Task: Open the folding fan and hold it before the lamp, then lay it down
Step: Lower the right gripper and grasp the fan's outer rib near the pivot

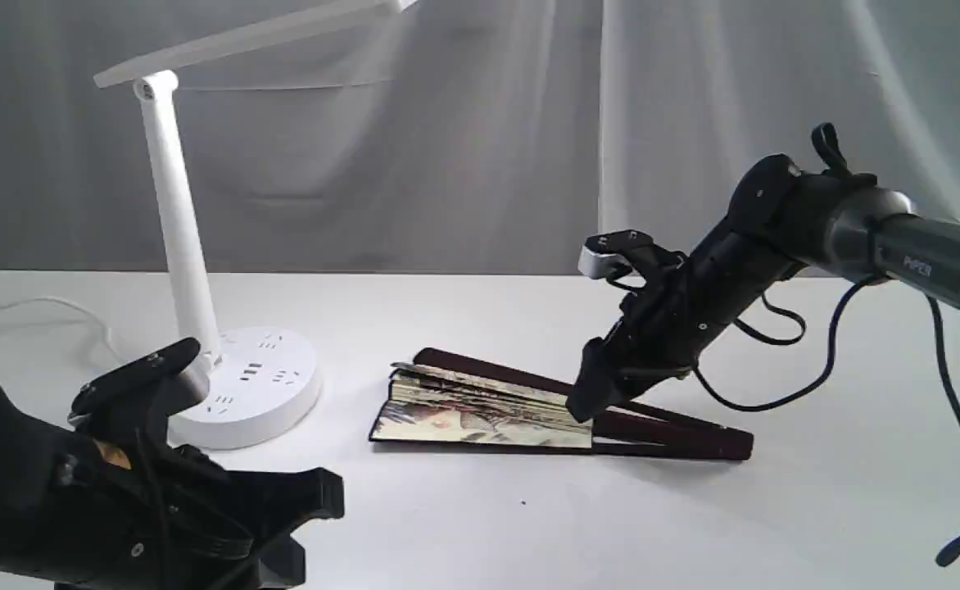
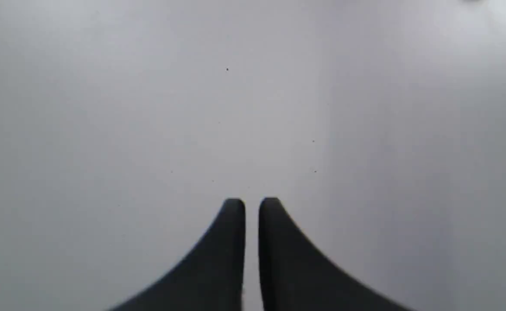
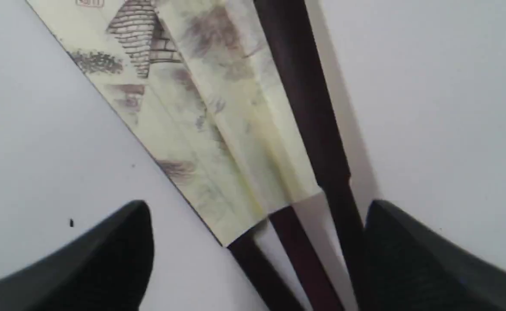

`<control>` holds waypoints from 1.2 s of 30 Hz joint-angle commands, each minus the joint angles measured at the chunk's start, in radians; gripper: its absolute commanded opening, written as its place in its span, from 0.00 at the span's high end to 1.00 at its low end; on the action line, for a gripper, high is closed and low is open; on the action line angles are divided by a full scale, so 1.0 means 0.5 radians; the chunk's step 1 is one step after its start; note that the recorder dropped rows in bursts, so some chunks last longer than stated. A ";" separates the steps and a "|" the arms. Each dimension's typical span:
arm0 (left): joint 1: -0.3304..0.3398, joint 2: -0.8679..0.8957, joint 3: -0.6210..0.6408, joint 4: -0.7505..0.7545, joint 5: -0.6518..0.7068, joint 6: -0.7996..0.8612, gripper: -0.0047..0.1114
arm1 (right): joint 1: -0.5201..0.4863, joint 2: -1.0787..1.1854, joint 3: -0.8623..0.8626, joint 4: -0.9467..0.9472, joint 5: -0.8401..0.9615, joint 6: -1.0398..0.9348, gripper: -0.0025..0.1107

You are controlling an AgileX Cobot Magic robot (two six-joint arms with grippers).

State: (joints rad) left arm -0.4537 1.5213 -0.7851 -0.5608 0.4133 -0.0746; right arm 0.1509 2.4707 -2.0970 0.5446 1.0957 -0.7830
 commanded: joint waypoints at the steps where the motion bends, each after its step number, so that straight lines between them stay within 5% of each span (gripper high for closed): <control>1: -0.009 0.003 -0.011 -0.011 0.010 0.009 0.91 | -0.036 -0.003 0.013 -0.003 -0.056 0.003 0.38; 11: -0.009 0.003 -0.011 -0.019 0.012 0.009 0.91 | -0.090 0.031 0.013 0.017 -0.090 0.131 0.38; 19: -0.009 0.003 -0.011 -0.069 0.012 0.009 0.91 | -0.260 0.087 0.013 0.508 0.187 0.102 0.38; 36: -0.009 0.003 -0.011 -0.069 0.012 0.005 0.91 | -0.320 0.115 0.013 0.467 0.251 -0.003 0.42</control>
State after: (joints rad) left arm -0.4537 1.5213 -0.7851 -0.5908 0.4191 -0.0746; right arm -0.0122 2.5258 -2.0970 0.7662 1.2165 -0.7734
